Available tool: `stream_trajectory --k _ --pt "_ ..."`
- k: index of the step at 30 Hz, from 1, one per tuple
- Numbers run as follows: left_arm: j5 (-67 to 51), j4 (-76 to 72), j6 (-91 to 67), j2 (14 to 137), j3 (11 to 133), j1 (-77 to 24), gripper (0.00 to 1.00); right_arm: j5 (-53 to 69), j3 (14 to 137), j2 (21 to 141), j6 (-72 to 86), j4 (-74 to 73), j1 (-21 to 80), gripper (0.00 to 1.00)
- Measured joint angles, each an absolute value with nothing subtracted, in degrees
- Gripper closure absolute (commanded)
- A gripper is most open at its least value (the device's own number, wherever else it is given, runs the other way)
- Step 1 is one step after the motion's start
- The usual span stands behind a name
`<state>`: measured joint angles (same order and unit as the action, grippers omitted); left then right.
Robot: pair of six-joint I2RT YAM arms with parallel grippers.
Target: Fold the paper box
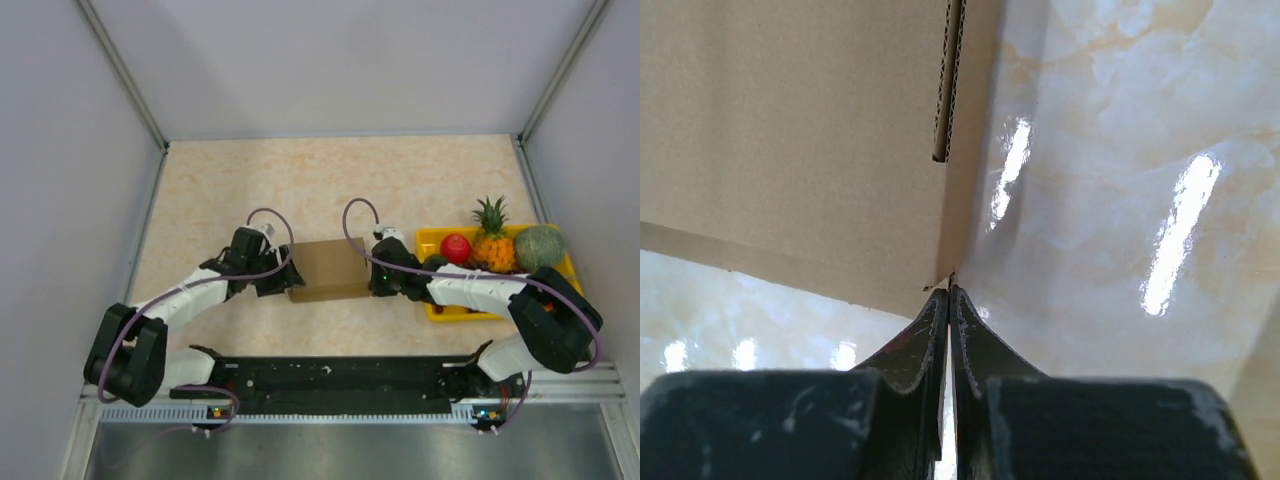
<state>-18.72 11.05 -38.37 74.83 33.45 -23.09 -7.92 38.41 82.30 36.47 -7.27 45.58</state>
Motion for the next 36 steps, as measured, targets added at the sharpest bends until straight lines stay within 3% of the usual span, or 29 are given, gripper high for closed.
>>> stream_trajectory --k 7,11,18,24,29,36 --pt "-12.7 24.2 -36.3 62.5 36.9 -21.6 0.31 -3.4 39.4 82.5 29.3 -9.3 44.1 1.00" --pt "-11.7 26.1 -34.1 61.7 41.0 -19.8 0.25 -1.2 40.9 83.3 23.9 -10.3 43.7 1.00" --pt "-19.8 24.5 -27.1 86.0 59.2 -19.7 0.26 3.7 41.0 83.4 15.3 -10.1 41.6 1.00" --pt "-23.2 27.2 -15.9 98.3 68.1 -23.5 0.25 7.9 40.9 83.4 10.7 -8.1 40.6 1.00" --pt "-27.4 30.8 -8.8 106.6 77.6 -24.9 0.25 8.9 40.5 83.7 8.9 -5.1 40.4 1.00" --pt "-25.7 32.7 -2.8 109.1 77.1 -28.0 0.28 9.1 39.3 84.8 8.5 -3.3 40.3 1.00"
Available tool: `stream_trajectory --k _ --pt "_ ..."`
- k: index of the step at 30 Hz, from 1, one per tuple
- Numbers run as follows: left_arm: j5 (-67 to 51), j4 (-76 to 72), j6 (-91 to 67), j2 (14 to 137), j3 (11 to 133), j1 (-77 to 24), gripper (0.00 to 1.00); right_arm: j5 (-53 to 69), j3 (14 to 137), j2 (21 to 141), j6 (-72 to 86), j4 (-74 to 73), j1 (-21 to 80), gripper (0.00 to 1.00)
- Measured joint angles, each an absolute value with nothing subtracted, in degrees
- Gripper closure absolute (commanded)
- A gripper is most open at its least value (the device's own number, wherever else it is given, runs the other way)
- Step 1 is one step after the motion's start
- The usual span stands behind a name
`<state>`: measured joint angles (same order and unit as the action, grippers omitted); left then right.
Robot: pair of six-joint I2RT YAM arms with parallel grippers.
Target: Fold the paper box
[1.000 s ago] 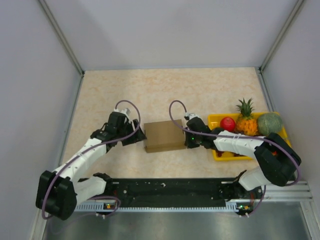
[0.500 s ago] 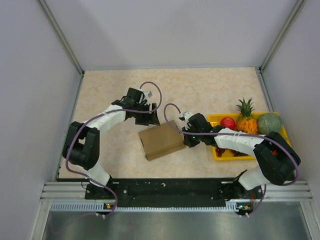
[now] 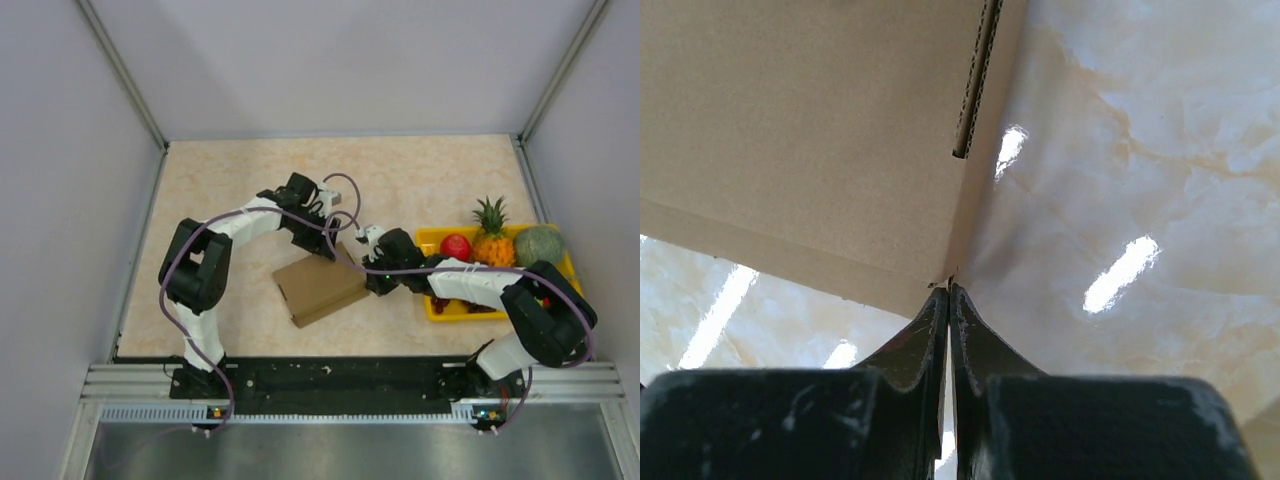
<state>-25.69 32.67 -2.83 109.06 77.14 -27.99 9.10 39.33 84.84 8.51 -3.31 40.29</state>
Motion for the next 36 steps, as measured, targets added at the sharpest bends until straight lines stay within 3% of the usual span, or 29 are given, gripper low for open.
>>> stream_trajectory --k 8,15,18,36 --pt "-23.0 30.1 -1.7 108.9 74.1 -28.9 0.35 9.1 38.0 84.8 10.0 -0.6 39.8 0.98" --pt "-19.7 23.9 -5.7 106.1 69.2 -30.5 0.39 7.9 33.5 83.7 14.1 4.5 39.6 0.80" --pt "-18.8 23.4 -6.3 106.0 69.1 -31.1 0.40 6.8 30.0 80.4 15.4 6.9 39.6 0.78" --pt "-17.9 21.8 -7.6 105.5 68.2 -31.3 0.41 4.0 22.0 75.8 16.8 16.3 39.6 0.86"
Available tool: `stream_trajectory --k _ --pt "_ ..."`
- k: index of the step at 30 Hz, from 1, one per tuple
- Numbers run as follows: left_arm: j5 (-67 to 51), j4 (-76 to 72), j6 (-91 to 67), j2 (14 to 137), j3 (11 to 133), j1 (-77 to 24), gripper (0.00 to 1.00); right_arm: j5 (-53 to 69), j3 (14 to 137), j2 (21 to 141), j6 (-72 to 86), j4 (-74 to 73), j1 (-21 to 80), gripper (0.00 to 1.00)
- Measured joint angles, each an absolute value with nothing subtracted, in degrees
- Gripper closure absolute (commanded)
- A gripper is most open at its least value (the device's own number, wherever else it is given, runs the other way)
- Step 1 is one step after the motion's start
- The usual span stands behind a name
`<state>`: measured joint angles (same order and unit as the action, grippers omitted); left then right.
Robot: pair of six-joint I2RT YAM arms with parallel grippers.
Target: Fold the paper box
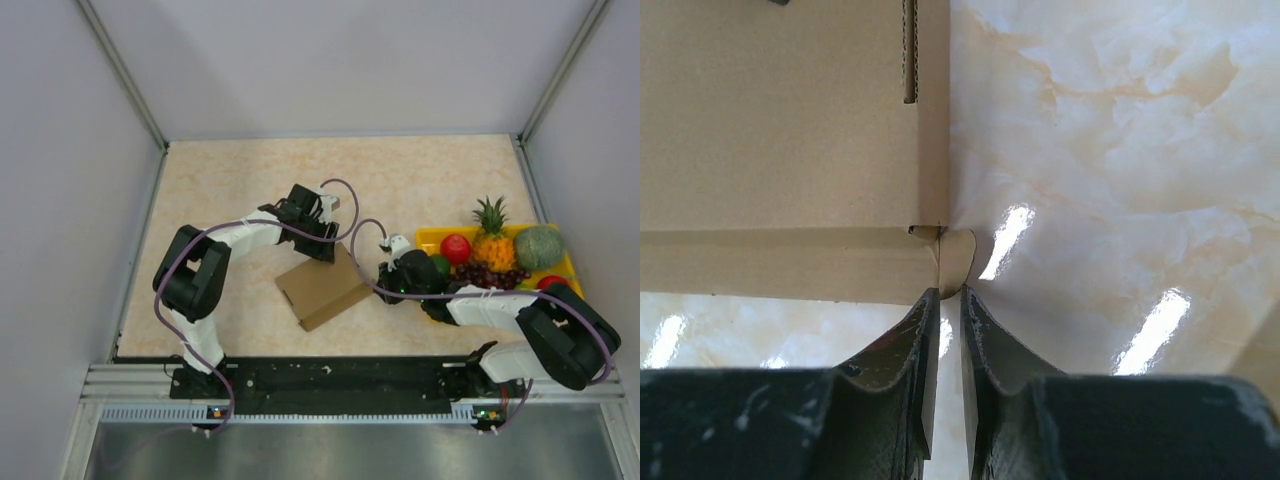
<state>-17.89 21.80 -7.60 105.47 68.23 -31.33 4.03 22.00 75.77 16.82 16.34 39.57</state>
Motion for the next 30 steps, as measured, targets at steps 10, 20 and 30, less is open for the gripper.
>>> stream_trajectory --k 10,20,30 --pt "-17.5 21.6 -7.6 105.5 68.2 -31.3 0.41 4.0 22.0 77.3 14.1 18.3 39.6 0.84" --pt "-17.5 21.5 -7.7 105.5 68.2 -31.3 0.41 4.4 22.7 77.7 13.5 19.7 39.6 0.84" --pt "-17.4 21.4 -8.0 105.5 68.2 -31.3 0.41 5.2 24.4 78.5 13.0 21.3 39.6 0.94"
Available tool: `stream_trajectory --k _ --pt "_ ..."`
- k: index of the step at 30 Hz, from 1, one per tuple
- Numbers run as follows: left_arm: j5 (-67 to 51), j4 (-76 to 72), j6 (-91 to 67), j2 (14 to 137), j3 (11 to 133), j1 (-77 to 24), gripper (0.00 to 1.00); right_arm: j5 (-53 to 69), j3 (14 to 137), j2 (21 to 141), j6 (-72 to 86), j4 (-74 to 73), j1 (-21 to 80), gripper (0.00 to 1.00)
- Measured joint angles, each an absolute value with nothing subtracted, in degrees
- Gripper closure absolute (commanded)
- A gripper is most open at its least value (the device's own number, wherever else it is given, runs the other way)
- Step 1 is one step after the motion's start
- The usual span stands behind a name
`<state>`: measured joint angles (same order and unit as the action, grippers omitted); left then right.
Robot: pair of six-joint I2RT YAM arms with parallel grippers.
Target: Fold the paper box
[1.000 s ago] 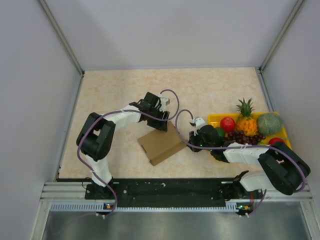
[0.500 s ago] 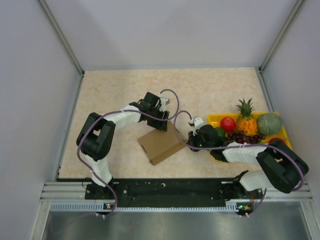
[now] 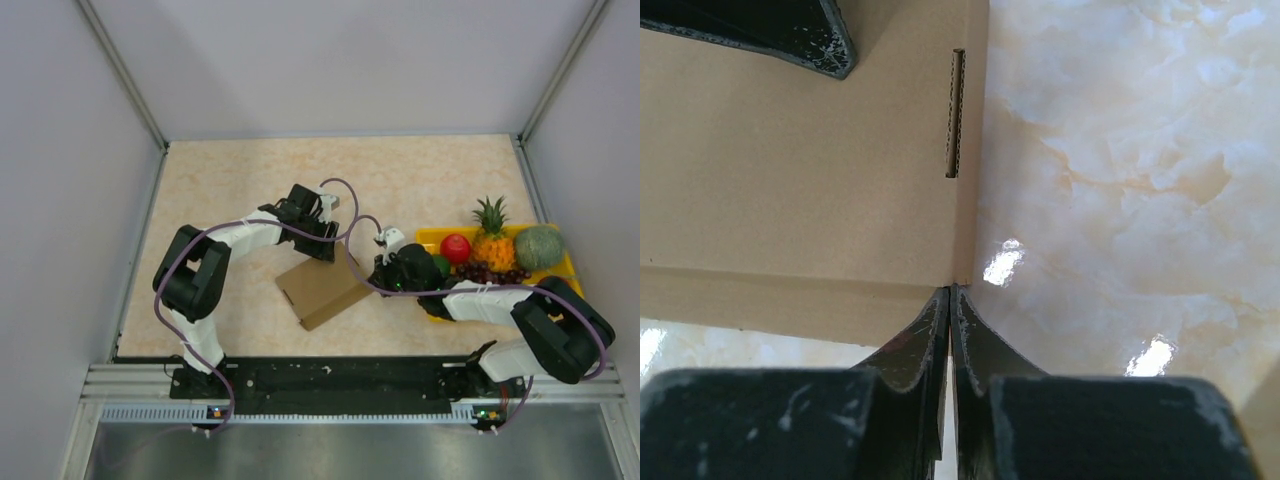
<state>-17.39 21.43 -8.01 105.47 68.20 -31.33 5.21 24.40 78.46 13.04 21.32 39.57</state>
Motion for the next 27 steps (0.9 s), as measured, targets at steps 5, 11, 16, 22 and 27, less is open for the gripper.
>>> stream_trajectory --k 5,11,16,22,27 --pt "-17.3 21.4 -8.1 105.5 68.2 -31.3 0.41 5.9 24.2 78.4 13.1 21.5 39.6 0.82" --pt "-17.3 21.4 -8.1 105.5 68.2 -31.3 0.41 6.3 22.5 78.0 13.1 21.4 39.6 0.85" --pt "-17.3 21.4 -8.1 105.5 68.2 -31.3 0.41 6.6 22.5 78.0 13.0 21.5 39.6 0.95" --pt "-17.3 21.4 -8.1 105.5 68.2 -31.3 0.41 6.6 22.5 78.2 12.8 21.6 39.5 1.00" --pt "-17.3 21.4 -8.1 105.5 68.2 -31.3 0.42 6.6 22.5 78.2 11.4 21.5 39.5 1.00"
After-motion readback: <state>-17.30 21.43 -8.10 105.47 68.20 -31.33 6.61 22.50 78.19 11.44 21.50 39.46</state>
